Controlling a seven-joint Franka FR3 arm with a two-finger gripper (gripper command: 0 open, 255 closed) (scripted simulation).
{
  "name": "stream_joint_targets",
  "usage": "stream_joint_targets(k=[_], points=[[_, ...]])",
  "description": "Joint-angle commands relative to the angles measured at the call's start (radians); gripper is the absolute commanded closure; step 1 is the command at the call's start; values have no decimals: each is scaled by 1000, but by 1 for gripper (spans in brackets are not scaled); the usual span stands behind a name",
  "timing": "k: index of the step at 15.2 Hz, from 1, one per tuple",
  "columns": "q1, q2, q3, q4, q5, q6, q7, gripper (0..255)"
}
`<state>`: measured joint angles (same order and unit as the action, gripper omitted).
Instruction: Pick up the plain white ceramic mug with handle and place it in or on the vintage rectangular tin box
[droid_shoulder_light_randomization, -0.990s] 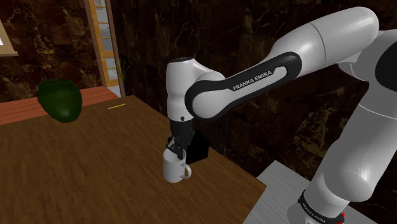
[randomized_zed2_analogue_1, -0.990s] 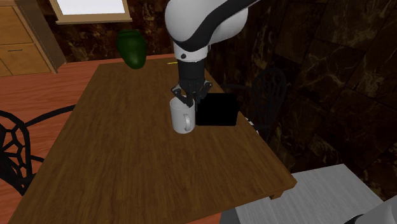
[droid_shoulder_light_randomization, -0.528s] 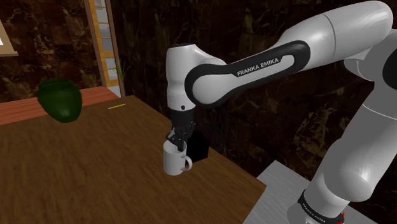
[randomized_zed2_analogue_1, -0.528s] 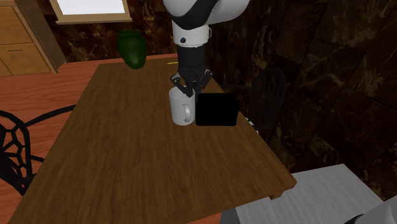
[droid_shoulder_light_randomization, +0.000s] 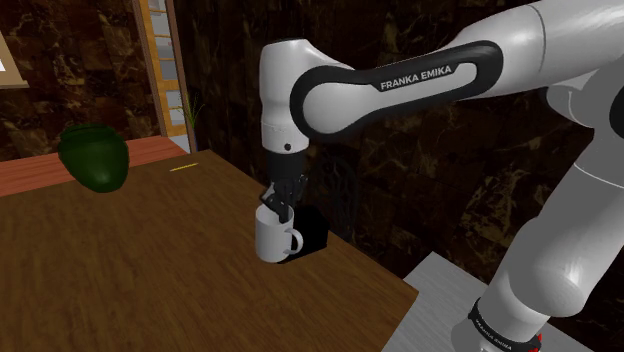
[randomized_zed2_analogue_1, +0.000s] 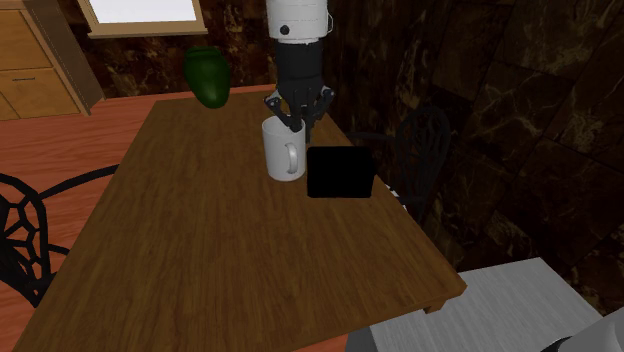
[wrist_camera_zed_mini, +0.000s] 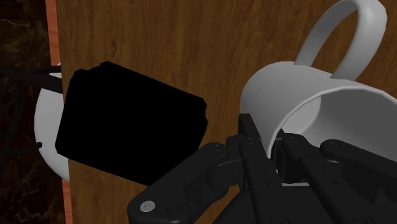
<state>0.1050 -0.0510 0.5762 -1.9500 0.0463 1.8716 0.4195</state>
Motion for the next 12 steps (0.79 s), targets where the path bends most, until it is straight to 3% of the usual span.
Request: stream_joint_targets(k=[1,5,12], points=[[-1,-8,-1,19,4,-26,-2,255],[-2,-13,-3,58,6,-69,-4,255],[-80,-41,-98,60,7,-102,-176,255]])
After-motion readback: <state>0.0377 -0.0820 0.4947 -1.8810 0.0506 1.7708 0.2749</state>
